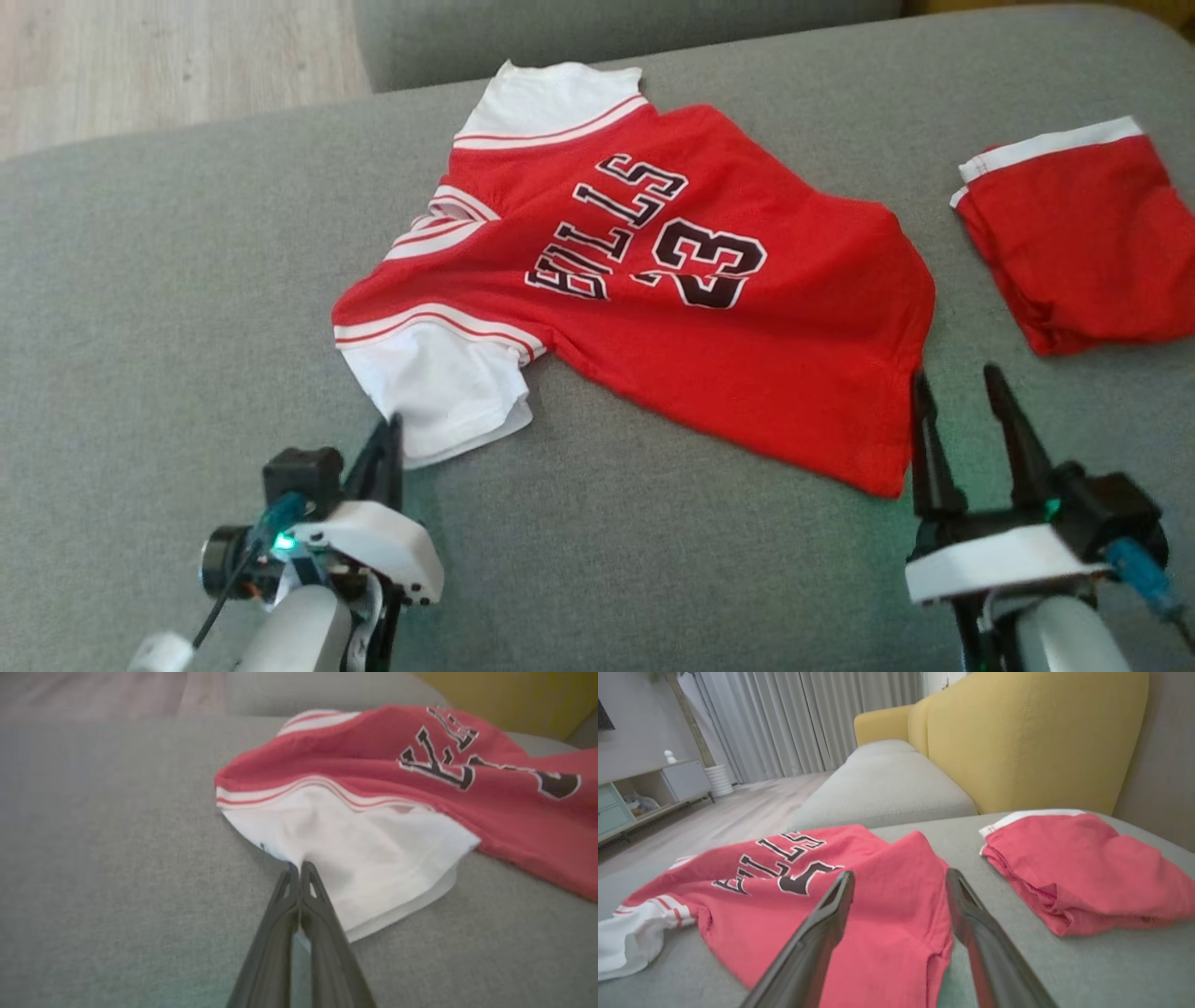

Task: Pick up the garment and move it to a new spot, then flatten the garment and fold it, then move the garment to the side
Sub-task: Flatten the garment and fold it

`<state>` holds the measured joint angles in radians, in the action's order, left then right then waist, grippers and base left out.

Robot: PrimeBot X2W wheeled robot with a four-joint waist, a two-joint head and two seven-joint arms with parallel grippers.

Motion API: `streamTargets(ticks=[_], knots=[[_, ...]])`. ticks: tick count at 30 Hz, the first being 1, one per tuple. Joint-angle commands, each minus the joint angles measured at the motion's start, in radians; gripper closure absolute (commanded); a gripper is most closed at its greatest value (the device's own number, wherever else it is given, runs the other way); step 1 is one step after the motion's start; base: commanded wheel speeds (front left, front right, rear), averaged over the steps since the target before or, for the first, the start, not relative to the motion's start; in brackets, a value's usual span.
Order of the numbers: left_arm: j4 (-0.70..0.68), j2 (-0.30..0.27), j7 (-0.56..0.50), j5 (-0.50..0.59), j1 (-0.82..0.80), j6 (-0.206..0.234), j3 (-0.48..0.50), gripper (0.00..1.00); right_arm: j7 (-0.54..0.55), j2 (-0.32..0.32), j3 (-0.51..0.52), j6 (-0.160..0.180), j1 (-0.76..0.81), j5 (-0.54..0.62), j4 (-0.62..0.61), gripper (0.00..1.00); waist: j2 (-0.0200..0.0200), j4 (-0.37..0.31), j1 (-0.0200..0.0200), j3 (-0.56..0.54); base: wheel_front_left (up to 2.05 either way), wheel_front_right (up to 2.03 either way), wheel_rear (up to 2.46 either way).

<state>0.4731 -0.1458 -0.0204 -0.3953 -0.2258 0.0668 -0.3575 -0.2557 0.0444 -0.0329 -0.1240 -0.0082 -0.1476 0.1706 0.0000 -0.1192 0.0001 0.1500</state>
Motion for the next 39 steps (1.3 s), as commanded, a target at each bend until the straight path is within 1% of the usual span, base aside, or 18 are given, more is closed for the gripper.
streamTargets(ticks=[1, 5, 8, 10, 12, 20, 32, 39], knots=[[-0.047, -0.018, 0.042, -0.007, -0.016, 0.009, 0.044, 1.0, -0.006, 0.006, -0.02, -0.007, 0.003, 0.016, -0.004, 0.0, 0.0, -0.001, -0.0001, -0.014, 0.0, 0.0, 0.0], [-0.088, -0.021, 0.131, -0.021, -0.002, 0.021, 0.08, 1.0, -0.006, 0.006, -0.004, -0.007, 0.034, 0.026, 0.057, 0.0, 0.0, -0.007, -0.0001, -0.04, 0.0, 0.0, 0.0], [-0.118, -0.025, 0.189, -0.024, 0.01, 0.029, 0.1, 1.0, -0.001, 0.006, -0.017, -0.007, 0.057, 0.035, 0.152, 0.0, 0.0, -0.014, -0.0001, -0.058, 0.0, 0.0, 0.0], [-0.137, -0.023, 0.214, -0.024, 0.018, 0.035, 0.107, 1.0, 0.019, 0.006, -0.031, -0.007, 0.057, 0.051, 0.209, 0.0, 0.0, -0.017, -0.0001, -0.066, 0.0, 0.0, 0.0], [-0.153, -0.022, 0.23, -0.024, 0.023, 0.037, 0.111, 1.0, 0.024, 0.006, -0.044, -0.007, 0.049, 0.044, 0.242, 0.0, 0.0, -0.018, -0.0001, -0.069, 0.0, 0.0, 0.0], [-0.188, -0.019, 0.246, -0.019, 0.024, 0.039, 0.102, 1.0, 0.04, 0.006, -0.079, -0.007, -0.004, 0.008, 0.303, 0.0, 0.0, -0.012, -0.0001, -0.065, 0.0, 0.0, 0.0], [-0.211, -0.028, 0.241, -0.015, 0.019, 0.033, 0.08, 1.0, 0.015, 0.006, -0.102, -0.007, -0.059, -0.067, 0.369, 0.0, 0.0, 0.013, -0.0001, -0.047, 0.0, 0.0, 0.0], [-0.219, -0.029, 0.235, -0.014, 0.005, 0.029, 0.067, 1.0, 0.01, 0.006, -0.092, -0.007, -0.087, -0.069, 0.424, 0.0, 0.0, 0.026, -0.0001, -0.03, 0.0, 0.0, 0.0]])
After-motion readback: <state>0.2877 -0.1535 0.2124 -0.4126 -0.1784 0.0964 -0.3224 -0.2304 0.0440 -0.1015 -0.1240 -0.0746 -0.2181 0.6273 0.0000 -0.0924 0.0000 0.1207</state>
